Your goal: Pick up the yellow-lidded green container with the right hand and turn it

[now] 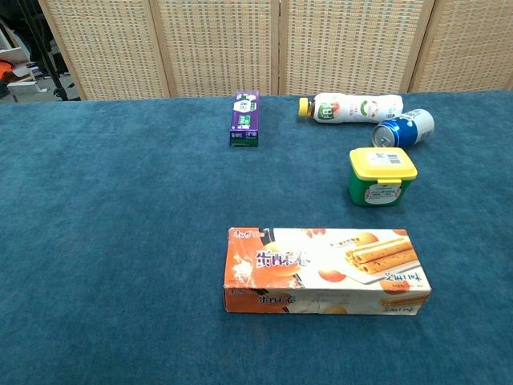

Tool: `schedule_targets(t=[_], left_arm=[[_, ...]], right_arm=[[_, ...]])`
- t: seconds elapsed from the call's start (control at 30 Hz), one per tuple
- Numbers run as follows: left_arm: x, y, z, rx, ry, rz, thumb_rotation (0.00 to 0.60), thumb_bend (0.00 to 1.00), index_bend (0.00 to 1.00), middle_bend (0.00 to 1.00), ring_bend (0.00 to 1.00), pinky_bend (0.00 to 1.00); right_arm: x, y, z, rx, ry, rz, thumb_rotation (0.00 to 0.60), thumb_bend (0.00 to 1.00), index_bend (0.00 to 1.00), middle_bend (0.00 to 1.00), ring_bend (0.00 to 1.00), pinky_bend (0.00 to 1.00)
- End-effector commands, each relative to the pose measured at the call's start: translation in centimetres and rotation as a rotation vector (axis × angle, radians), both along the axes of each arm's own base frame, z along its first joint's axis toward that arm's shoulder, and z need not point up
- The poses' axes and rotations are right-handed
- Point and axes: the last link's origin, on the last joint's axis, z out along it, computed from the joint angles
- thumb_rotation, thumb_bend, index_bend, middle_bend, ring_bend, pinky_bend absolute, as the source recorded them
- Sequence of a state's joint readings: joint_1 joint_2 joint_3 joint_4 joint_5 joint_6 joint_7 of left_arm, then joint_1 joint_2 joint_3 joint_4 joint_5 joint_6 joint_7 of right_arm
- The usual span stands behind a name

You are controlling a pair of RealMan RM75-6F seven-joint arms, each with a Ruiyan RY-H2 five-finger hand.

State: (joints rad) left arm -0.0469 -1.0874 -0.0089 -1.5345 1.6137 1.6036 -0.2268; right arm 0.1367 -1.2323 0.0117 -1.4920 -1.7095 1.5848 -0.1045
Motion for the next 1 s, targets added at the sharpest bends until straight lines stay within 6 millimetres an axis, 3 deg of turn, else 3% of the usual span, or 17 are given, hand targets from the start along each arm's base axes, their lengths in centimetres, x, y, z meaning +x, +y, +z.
schedule_targets(t=[0.03,0.13,0.33,0.6,0.7,1.0], left_arm=[[-0.1,0.1,0.1,0.004,-0.006,0.008,0.600,0.00,0.05,0.00,0.00,0.08],[-0.2,0.1,0.3,0.008,-0.011,0.009,0.600,0.00,0.05,0.00,0.00,0.08],[-0.2,0.1,0.6,0.014,-0.022,0.011,0.600,0.00,0.06,0.00,0.00,0.08],[-0.5,0.4,0.8,0.010,-0.029,0.023,0.600,0.00,0.06,0.00,0.00,0.08],[-0.7,0.8,0.6,-0.002,-0.025,0.037,0.600,0.00,0.05,0.00,0.00,0.08],[-1.2,1.5,0.7,-0.009,-0.032,0.070,0.600,0.00,0.05,0.00,0.00,0.08]], right_arm=[[0.5,-0.8,-0.1,0.010,-0.001,0.013,0.600,0.00,0.06,0.00,0.00,0.18],[1.4,-2.1,-0.3,0.038,0.009,0.025,0.600,0.00,0.06,0.00,0.00,0.18],[4.9,-5.5,-1.1,0.135,0.034,0.075,0.600,0.00,0.06,0.00,0.00,0.18],[9.3,-11.1,-4.4,0.312,0.023,0.027,0.600,0.00,0.06,0.00,0.00,0.18],[10.8,-13.8,-6.6,0.346,0.052,0.007,0.600,0.00,0.07,0.00,0.00,0.18],[11.7,-17.5,-10.2,0.317,0.165,-0.057,0.600,0.00,0.07,0.00,0.00,0.18]])
